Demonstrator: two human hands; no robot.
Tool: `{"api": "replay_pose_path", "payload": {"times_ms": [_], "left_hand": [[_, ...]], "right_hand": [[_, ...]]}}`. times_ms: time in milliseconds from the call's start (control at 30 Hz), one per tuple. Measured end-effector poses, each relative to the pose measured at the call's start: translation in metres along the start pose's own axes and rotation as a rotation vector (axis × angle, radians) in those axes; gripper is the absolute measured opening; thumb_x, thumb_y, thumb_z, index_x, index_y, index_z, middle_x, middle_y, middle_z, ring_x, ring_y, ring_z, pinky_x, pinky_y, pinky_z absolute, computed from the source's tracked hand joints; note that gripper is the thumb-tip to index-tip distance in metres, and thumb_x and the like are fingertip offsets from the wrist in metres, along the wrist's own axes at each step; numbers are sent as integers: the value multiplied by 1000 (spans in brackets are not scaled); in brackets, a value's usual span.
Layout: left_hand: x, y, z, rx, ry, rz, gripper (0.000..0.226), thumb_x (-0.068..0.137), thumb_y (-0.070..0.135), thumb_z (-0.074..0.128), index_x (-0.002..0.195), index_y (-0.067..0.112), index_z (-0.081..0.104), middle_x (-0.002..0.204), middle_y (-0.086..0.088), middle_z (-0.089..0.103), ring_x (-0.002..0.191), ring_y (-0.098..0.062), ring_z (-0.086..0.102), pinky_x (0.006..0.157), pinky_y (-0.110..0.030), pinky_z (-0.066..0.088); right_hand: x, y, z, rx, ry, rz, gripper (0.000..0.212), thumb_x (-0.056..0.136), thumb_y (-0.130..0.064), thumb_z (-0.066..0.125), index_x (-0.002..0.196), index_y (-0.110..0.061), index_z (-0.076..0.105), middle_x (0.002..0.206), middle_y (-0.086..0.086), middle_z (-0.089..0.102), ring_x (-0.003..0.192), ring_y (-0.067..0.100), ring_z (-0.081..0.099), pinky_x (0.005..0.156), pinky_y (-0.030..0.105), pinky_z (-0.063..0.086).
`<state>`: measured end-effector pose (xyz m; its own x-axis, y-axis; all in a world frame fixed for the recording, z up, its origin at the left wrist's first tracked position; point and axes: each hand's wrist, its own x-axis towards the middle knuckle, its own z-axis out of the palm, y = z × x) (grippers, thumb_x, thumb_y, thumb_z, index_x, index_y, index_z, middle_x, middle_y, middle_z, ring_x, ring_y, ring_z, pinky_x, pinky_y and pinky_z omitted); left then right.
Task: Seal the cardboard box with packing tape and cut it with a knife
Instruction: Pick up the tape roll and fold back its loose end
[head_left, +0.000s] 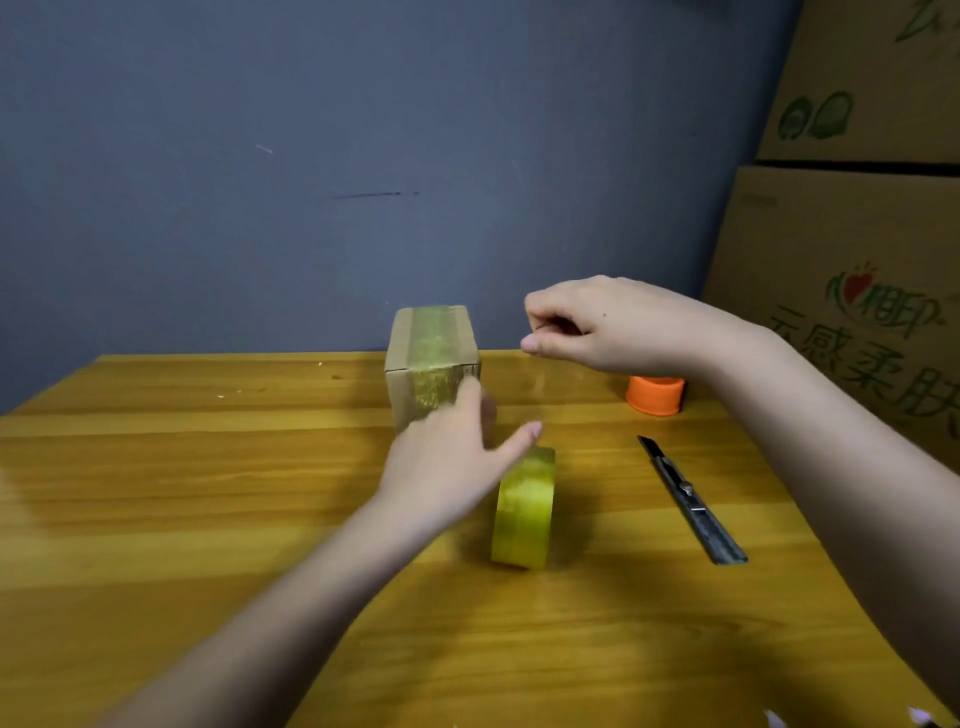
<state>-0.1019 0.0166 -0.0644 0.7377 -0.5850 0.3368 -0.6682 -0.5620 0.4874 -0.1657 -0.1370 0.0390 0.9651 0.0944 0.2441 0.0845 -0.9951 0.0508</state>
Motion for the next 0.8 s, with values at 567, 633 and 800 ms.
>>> {"api": "replay_pose_path", "payload": {"times_ms": [567,633,800], "left_hand": [[39,8,-15,-863,-23,148,13,83,6,67,75,14,61,74,-7,65,57,-7,68,54,-19,52],[38,10,-16,-860,-23,130,13,83,7,68,74,14,61,75,-8,66,57,-8,69,53,-19,51],[41,12,-16,-823,-6,125,13,82,9,68,73,17,63,69,-1,65,58,-10,70,53,-19,52]], "right_hand": [[-14,6,5,128,446,229,28,86,-52,51,85,-25,55,77,-10,58,74,12,56,65,32,43],[-23,6,23,458,457,253,26,84,-47,59,90,-22,60,85,-8,64,80,9,60,72,27,48],[-46,6,63,967,474,230,36,76,-28,74,107,-24,55,99,-7,64,89,5,64,74,24,51]]}}
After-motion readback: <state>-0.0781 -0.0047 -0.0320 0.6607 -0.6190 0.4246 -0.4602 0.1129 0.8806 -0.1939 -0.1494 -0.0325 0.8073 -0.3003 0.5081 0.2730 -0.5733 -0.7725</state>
